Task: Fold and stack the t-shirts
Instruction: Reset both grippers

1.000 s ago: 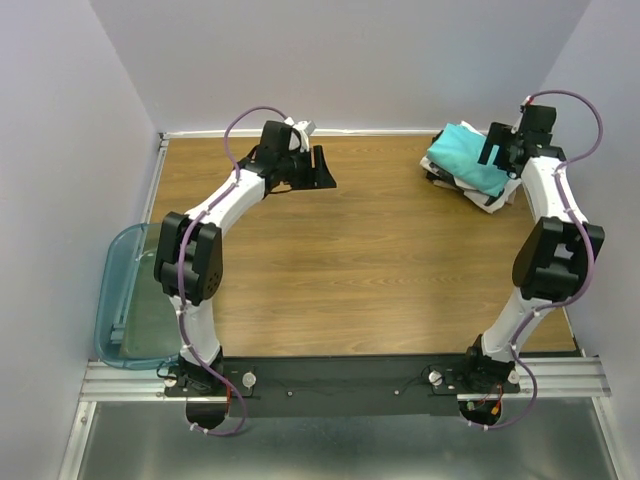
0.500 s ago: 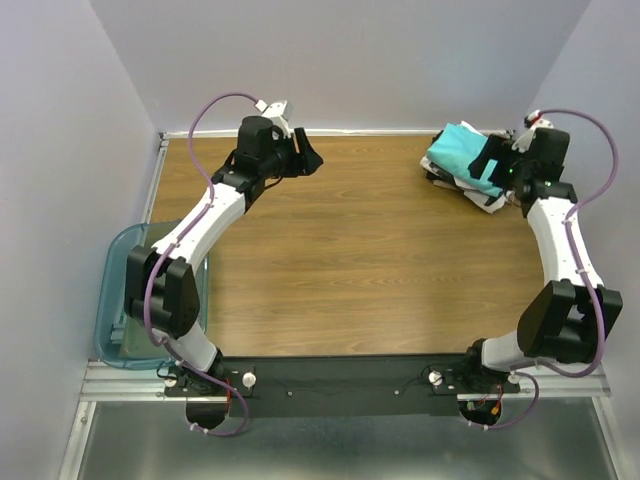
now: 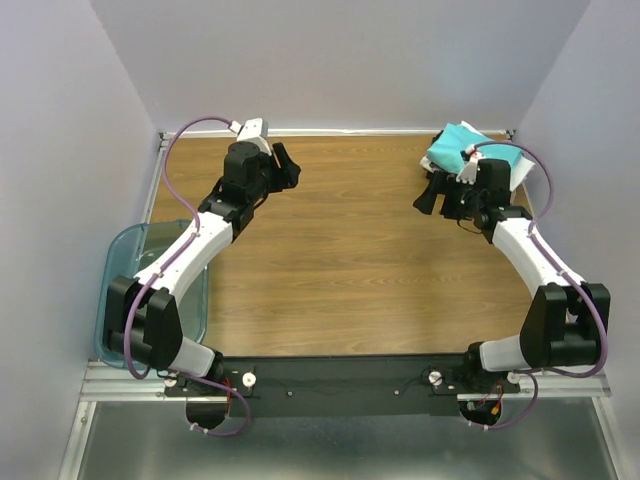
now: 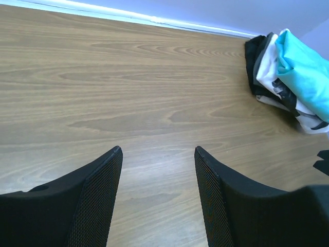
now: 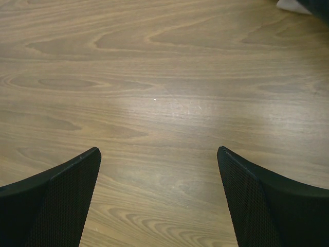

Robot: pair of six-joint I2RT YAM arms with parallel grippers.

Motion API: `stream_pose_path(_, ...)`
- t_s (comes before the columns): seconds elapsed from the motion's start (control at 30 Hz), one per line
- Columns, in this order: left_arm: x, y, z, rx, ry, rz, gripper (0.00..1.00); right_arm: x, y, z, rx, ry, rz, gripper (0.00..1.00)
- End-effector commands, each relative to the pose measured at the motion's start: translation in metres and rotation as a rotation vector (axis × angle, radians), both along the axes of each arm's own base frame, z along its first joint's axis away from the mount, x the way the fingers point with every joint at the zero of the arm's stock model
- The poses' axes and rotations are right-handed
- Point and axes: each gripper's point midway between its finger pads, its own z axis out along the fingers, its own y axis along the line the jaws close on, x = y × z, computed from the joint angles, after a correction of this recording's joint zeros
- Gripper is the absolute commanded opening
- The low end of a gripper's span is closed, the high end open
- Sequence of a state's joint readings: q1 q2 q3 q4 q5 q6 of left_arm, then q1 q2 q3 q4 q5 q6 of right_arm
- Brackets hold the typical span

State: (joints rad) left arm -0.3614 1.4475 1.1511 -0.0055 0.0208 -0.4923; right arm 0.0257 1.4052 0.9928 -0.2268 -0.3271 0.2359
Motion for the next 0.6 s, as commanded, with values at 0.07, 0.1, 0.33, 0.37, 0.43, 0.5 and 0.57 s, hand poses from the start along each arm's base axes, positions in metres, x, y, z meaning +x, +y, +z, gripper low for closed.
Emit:
stream_pose_path(0.07, -0.007, 0.016, 0.023, -0.053, -0.11, 0.088, 0.66, -0.004, 0.003, -0.008, -0.028, -0.019, 0.023, 1.0)
stream_pose_path(0.1, -0.008, 0.019, 0.023, -0.055, -0.111, 0.107, 0.66, -0.003, 0.002, -0.006, -0.033, -0.024, 0.021, 1.0)
stream_pose_path(0.33, -0.017, 0.032, 0.038, -0.052, -0.16, 0.157, 0.66, -0.002, 0.006, -0.01, -0.035, -0.027, 0.03, 1.0)
stream_pose_path(0.37, -0.018, 0.033, 0.038, -0.052, -0.162, 0.161, 0.66, -0.003, 0.007, -0.012, -0.034, -0.023, 0.032, 1.0)
stream_pose_path(0.43, -0.02, 0.037, 0.036, -0.048, -0.159, 0.172, 0.66, -0.004, 0.008, -0.013, -0.032, -0.021, 0.034, 1.0)
stream_pose_path(0.5, -0.022, 0.037, 0.033, -0.043, -0.152, 0.172, 0.66, -0.005, 0.009, -0.013, -0.032, -0.023, 0.037, 1.0)
stream_pose_path(0.57, -0.023, 0.04, 0.031, -0.047, -0.142, 0.191, 0.66, -0.005, 0.009, -0.013, -0.032, -0.024, 0.037, 1.0)
